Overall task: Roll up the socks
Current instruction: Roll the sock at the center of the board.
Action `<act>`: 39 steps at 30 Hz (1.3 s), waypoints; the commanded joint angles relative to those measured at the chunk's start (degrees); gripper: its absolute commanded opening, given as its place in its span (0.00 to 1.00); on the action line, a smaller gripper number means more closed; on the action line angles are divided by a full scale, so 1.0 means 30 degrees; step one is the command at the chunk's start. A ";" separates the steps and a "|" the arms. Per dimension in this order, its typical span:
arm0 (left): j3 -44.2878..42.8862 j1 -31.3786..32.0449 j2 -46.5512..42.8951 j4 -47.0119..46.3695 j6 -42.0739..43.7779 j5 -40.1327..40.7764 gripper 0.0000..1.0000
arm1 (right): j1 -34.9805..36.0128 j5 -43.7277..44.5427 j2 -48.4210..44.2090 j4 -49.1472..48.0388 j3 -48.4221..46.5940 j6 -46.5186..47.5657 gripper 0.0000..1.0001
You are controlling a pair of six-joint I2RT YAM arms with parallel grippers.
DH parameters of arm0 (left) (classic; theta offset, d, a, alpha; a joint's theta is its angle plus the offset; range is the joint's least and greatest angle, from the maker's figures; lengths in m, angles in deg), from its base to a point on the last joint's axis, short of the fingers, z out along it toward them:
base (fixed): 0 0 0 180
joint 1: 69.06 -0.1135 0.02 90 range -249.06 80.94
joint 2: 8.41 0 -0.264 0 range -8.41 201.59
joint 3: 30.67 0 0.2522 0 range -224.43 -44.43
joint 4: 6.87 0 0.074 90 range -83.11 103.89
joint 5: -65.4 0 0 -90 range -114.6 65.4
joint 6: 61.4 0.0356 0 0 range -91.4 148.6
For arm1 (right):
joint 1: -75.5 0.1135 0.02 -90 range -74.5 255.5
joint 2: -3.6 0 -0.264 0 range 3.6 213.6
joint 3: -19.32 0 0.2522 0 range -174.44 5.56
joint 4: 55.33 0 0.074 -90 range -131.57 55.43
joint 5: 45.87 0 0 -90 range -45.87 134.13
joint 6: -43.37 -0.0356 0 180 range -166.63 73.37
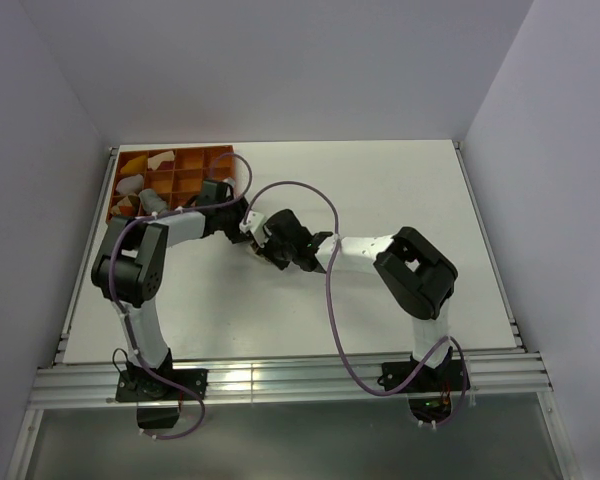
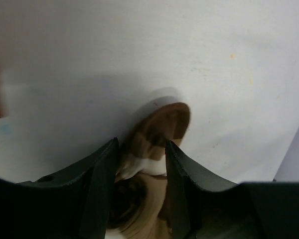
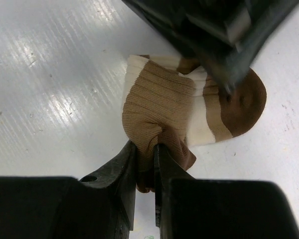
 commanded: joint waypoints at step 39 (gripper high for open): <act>-0.0014 0.0307 -0.1650 -0.1588 -0.0599 0.3339 0.64 | -0.4239 -1.1100 0.3800 0.8883 -0.4359 -0.2364 0.00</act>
